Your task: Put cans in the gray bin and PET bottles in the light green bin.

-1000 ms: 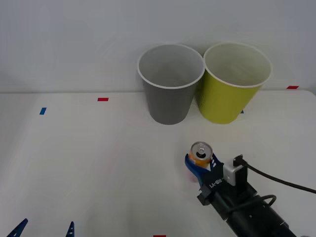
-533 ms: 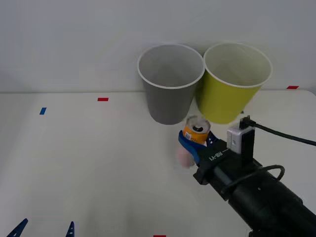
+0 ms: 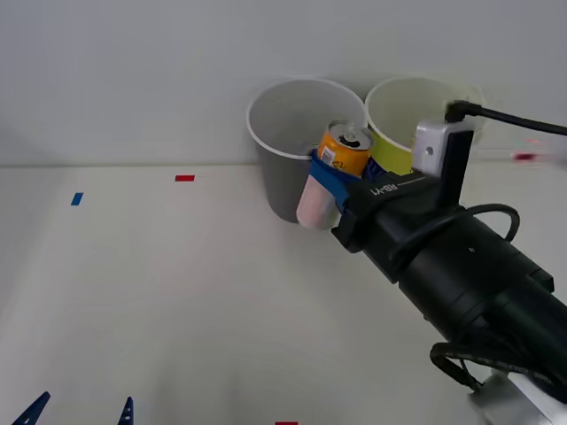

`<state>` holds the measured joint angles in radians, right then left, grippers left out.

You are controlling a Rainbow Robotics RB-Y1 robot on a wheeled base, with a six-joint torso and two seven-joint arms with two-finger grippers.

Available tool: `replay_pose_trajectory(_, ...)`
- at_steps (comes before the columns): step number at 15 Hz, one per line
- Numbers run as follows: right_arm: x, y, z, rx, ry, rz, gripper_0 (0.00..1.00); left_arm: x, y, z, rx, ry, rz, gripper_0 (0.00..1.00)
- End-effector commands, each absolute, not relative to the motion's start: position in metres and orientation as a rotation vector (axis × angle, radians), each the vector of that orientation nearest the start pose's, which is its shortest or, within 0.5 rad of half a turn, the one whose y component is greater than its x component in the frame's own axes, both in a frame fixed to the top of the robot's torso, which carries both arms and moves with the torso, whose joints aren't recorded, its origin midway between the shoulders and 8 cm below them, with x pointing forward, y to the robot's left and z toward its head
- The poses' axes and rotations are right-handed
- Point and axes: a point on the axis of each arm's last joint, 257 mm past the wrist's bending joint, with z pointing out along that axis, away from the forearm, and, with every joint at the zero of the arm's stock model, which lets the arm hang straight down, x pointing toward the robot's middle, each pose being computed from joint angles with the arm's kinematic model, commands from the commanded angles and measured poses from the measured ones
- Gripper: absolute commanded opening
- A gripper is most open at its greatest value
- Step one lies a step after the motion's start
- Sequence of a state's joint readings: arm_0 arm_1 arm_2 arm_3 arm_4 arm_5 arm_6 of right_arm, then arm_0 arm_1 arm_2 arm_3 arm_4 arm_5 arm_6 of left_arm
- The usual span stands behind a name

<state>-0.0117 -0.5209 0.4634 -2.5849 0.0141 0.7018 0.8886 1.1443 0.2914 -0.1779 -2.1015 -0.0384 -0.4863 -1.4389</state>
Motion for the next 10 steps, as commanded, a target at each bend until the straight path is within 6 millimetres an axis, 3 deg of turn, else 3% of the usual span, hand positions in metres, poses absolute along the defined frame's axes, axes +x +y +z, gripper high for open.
replay_pose_trajectory(1,0.4,-0.046,0.009,-0.241,1.513,0.645,0.03,0.209,0.267,-0.264,0.071,1.699,0.034,1.0)
replay_pose_trajectory(7,0.416,-0.05,0.044,-0.228,1.508,0.657,0.02,0.209,0.267,-0.264,0.071,1.699,0.034,1.0)
replay_pose_trajectory(10,0.447,-0.056,0.057,-0.277,1.475,0.557,0.0,0.209,0.267,-0.264,0.071,1.699,0.034,1.0)
